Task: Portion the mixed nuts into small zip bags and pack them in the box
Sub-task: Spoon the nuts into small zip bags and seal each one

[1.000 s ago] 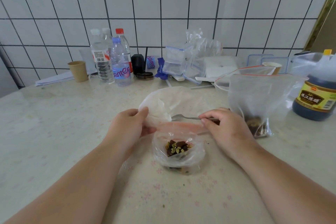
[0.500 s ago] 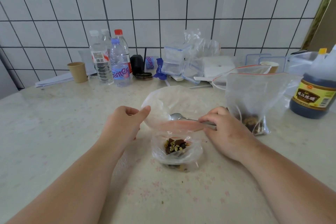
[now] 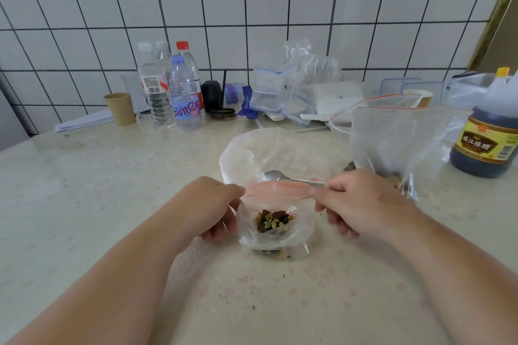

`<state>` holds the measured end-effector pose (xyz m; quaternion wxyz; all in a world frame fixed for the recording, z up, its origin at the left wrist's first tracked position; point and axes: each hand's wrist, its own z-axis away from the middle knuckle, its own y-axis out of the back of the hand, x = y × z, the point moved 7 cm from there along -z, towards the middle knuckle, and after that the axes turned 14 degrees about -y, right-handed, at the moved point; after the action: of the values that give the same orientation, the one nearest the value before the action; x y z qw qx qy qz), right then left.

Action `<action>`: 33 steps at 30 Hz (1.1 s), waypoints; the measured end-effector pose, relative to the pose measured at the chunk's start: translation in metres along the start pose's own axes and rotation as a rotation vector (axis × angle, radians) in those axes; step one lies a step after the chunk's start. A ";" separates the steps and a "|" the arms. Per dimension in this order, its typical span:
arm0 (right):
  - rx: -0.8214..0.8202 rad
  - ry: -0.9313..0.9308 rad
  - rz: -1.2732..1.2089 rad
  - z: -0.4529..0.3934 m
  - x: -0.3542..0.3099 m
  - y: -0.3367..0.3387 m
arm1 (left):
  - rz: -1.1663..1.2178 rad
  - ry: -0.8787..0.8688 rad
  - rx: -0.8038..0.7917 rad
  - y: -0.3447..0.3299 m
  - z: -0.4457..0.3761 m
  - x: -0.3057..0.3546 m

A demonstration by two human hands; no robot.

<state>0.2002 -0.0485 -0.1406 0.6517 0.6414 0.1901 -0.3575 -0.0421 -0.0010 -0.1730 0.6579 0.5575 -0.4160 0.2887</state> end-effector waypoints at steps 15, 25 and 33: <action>-0.503 -0.256 -0.696 0.005 0.003 -0.039 | 0.555 0.007 -0.244 -0.021 0.008 0.013; -0.338 -0.146 -0.781 -0.005 0.005 -0.028 | 0.466 -0.005 -0.185 -0.017 0.009 0.012; -0.089 -0.033 -0.152 -0.004 0.008 -0.020 | -0.078 -0.262 0.183 0.005 0.008 0.025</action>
<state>0.1922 -0.0451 -0.1612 0.6536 0.5896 0.2429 -0.4076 -0.0357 -0.0098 -0.1487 0.5552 0.6637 -0.4483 0.2244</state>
